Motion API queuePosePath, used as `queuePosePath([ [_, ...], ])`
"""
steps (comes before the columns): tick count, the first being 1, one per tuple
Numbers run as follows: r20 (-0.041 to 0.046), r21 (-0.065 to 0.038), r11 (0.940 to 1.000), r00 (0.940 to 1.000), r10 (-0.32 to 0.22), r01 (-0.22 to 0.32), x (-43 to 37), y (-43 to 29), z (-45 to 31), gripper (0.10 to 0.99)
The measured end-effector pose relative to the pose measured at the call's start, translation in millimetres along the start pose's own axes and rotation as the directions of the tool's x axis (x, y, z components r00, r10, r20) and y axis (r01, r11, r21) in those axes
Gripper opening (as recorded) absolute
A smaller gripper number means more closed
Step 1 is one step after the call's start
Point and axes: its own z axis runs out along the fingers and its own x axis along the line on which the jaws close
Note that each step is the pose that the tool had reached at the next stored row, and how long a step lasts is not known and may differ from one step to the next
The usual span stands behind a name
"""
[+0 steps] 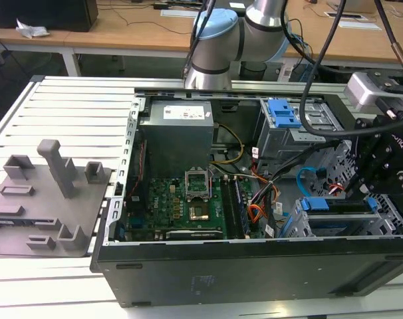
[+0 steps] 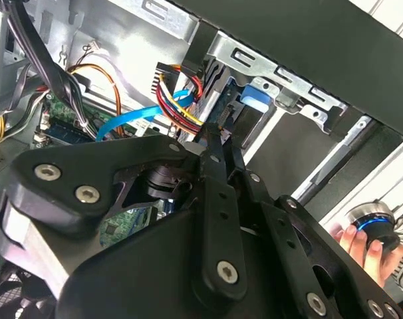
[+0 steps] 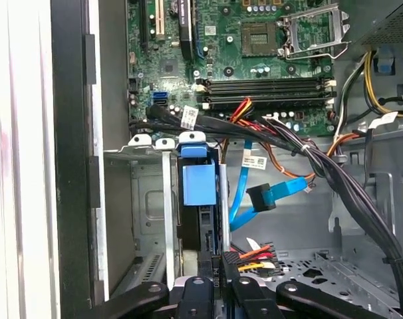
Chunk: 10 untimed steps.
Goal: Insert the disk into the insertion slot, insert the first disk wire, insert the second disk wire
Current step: 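Insert the first disk wire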
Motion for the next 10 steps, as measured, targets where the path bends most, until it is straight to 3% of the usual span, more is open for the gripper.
queuePosePath([
  [10, -0.0002, 0.000, 1.0000, 1.0000, -0.002, 0.002, 1.2, -1.1, 5.4, 0.173],
])
